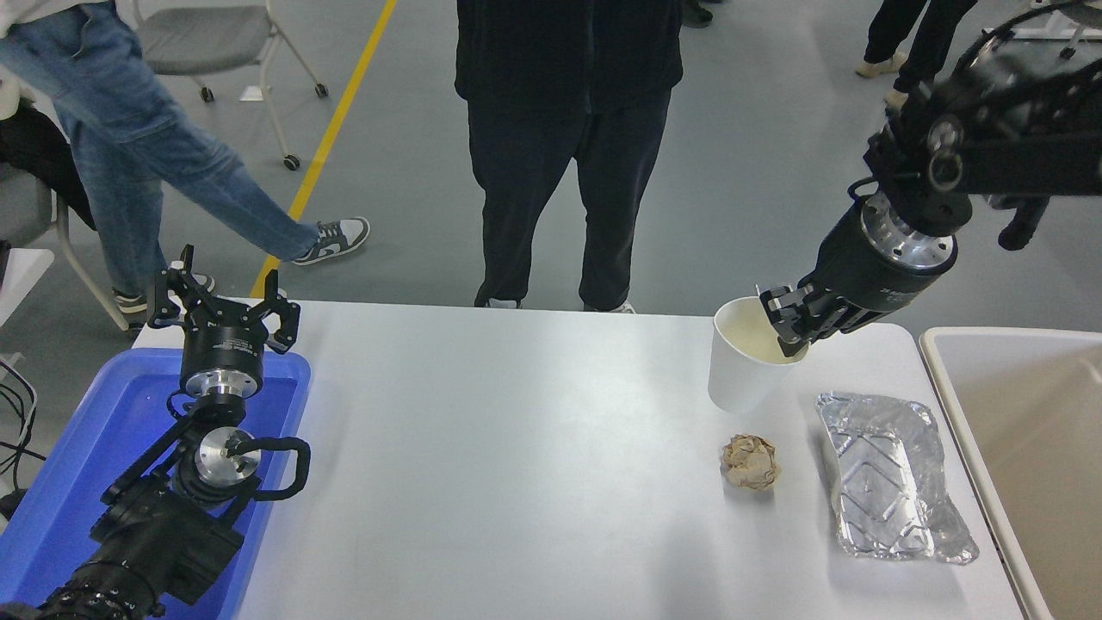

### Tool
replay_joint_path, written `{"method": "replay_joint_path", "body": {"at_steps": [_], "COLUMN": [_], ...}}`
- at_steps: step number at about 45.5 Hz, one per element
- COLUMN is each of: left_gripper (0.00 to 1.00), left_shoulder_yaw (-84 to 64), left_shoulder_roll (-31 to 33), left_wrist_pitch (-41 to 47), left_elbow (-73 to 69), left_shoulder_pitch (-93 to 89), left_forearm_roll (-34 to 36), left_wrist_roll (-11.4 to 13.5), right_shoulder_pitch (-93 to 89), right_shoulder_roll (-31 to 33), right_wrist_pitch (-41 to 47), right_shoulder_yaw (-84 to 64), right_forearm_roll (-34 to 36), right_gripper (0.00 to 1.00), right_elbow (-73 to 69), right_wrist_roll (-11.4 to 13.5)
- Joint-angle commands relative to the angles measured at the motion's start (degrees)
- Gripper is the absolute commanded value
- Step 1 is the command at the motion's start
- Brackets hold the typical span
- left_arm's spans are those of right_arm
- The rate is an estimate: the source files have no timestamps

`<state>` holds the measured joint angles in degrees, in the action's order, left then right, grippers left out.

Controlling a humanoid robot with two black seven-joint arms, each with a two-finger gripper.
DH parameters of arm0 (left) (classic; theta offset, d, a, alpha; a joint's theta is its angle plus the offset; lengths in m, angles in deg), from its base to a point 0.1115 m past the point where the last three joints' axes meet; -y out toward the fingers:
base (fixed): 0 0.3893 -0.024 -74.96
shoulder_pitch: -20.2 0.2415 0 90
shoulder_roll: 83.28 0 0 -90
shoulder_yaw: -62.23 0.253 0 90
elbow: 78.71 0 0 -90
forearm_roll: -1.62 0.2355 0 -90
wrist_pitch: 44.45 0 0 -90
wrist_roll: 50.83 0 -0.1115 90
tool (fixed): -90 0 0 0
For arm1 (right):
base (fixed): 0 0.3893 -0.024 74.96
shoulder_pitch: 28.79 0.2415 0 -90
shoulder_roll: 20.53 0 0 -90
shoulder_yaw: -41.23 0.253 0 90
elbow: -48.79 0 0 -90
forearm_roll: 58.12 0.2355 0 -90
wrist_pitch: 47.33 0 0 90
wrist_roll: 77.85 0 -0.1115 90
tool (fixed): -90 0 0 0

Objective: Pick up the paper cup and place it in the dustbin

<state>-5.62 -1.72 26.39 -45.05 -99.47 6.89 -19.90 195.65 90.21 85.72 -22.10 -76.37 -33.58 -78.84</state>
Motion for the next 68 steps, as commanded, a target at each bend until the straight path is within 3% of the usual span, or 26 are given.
{"method": "replay_joint_path", "body": {"at_steps": [1,9,17,28,36,43,51,68], "left_gripper": [0.99,0.99,0.99,0.99,0.99,0.99,0.99,0.99], "left_shoulder_yaw": [0.0,0.0,0.0,0.0,0.0,0.0,0.0,0.0], "left_shoulder_roll": [0.0,0.0,0.09,0.0,0.0,0.0,0.0,0.0], "left_wrist_pitch": [0.0,0.0,0.0,0.0,0.0,0.0,0.0,0.0], "left_elbow": [0.17,0.0,0.0,0.0,0.0,0.0,0.0,0.0], "left_shoulder_pitch": [-0.03,0.05,0.05,0.05,0.05,-0.03,-0.03,-0.03], "left_forearm_roll": [0.0,0.0,0.0,0.0,0.0,0.0,0.0,0.0], "left_wrist_roll": [0.09,0.0,0.09,0.0,0.0,0.0,0.0,0.0], "right_shoulder_pitch": [8.29,8.03,7.94,4.09,-6.71,-25.6,-46.08,-72.73], "right_shoulder_roll": [0.71,0.89,5.27,18.19,29.35,37.44,36.49,23.13], "right_wrist_pitch": [1.94,1.16,-11.92,-35.12,-50.51,-55.8,-56.68,-55.54], "right_shoulder_yaw": [-2.24,-3.11,-11.99,-15.86,-5.25,12.15,30.35,56.72], "right_forearm_roll": [1.02,1.72,5.06,11.74,16.14,19.82,27.04,27.65], "right_gripper": [0.0,0.0,0.0,0.0,0.0,0.0,0.0,0.0], "right_elbow": [-0.95,-0.51,-0.07,2.3,7.66,19.51,35.25,65.93], "right_wrist_roll": [0.11,0.37,0.46,1.34,1.34,2.48,2.48,3.62]}}
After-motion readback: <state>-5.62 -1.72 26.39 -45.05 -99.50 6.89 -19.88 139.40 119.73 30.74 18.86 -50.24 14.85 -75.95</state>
